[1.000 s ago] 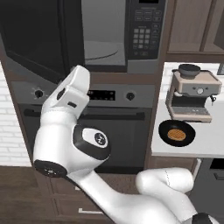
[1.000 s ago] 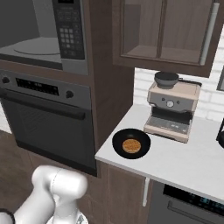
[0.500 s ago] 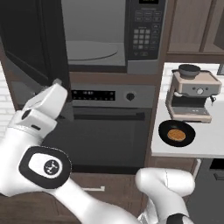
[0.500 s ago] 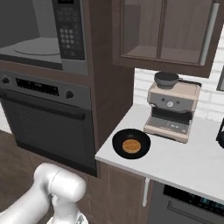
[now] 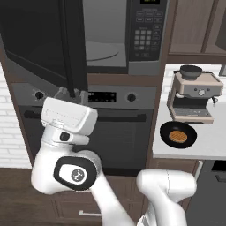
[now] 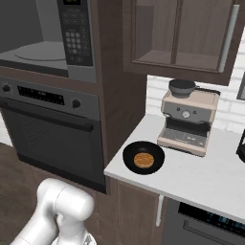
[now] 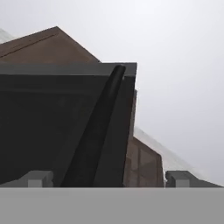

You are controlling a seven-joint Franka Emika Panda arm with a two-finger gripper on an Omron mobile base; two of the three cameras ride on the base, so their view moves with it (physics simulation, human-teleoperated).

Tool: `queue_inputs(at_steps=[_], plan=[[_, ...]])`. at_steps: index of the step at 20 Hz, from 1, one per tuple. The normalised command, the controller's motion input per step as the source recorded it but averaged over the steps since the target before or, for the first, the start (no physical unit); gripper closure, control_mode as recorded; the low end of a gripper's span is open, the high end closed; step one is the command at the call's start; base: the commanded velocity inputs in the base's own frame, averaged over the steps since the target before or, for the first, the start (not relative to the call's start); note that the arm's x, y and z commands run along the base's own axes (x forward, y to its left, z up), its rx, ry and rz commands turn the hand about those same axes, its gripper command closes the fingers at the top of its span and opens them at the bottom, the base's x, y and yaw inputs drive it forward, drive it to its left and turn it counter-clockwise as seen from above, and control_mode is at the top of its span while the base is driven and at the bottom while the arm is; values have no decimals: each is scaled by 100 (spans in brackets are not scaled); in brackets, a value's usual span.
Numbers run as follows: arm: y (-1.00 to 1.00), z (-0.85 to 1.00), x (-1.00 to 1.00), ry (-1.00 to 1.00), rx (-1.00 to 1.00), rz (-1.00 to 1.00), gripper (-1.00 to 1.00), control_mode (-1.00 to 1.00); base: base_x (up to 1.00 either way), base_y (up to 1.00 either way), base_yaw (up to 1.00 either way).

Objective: Open the microwave, place the bowl with waffle inside the microwave, then close the microwave door and turn it on.

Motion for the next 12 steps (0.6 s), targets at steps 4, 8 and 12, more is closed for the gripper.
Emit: queue_inputs(at_steps=[4,8,12], plan=[[1,-91,-100,-28,16,-13,-100,-100,0,0,0],[33,-72,-100,-23,15,-13,-100,-100,0,0,0],[38,-73,-100,-24,13,-11,-100,-100,0,0,0]])
